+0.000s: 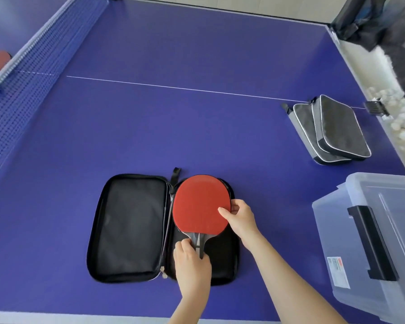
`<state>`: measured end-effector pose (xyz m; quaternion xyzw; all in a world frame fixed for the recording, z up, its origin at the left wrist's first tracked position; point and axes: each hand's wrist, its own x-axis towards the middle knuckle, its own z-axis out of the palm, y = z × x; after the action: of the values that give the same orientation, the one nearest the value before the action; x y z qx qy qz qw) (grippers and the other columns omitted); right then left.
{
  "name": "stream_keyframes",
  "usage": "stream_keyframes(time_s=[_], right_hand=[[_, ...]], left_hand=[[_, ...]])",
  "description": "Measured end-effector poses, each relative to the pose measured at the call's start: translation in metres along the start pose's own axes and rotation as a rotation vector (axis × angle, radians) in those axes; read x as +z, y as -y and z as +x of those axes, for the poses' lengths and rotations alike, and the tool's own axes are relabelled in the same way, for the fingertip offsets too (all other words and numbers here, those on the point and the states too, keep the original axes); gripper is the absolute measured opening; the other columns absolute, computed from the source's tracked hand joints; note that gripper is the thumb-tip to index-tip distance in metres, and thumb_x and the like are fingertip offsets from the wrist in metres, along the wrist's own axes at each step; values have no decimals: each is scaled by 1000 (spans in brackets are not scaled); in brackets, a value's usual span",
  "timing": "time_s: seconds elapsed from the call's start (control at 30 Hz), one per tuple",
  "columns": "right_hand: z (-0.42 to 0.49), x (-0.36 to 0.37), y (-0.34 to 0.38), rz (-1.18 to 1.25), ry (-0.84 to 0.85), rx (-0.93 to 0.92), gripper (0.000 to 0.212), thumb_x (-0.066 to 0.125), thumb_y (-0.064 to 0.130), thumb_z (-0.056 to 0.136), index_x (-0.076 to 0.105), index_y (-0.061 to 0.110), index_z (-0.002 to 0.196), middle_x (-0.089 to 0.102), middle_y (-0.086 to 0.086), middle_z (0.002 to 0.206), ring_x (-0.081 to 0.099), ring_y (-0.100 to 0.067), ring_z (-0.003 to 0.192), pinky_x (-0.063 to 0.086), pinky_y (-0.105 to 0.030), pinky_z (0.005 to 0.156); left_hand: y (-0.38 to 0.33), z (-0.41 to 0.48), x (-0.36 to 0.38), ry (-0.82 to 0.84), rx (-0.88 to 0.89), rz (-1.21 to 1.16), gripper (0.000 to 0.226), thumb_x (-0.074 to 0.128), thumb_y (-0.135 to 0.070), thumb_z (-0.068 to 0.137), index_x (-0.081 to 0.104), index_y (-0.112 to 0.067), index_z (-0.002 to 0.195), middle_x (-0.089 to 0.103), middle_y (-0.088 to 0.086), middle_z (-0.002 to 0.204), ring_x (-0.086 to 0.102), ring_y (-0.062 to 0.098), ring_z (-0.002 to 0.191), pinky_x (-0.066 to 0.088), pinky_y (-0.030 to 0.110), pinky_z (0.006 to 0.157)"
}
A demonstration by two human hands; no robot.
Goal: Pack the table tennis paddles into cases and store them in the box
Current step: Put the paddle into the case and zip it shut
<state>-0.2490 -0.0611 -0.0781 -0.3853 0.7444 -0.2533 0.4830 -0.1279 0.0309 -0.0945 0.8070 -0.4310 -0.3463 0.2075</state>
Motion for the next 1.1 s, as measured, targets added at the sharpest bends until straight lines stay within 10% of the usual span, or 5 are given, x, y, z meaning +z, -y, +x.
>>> stream_keyframes(time_s=[0.5,1.1], right_hand=[[0,19,-7,-200,-129,-76,40,58,33,93,54,9,125,51,-6,116,53,-22,110,43,-27,85],[-97,54,-51,71,20,8,31,58,23,93,55,18,123,63,8,107,58,0,96,47,-10,71]], left_hand=[[15,10,-19,267,-21,-179,59,77,-36,75,46,-19,122,44,-7,111,47,10,106,41,22,89],[37,9,-62,619,93,-190,25,67,-27,87,57,-48,94,62,-6,103,63,4,88,49,15,79]])
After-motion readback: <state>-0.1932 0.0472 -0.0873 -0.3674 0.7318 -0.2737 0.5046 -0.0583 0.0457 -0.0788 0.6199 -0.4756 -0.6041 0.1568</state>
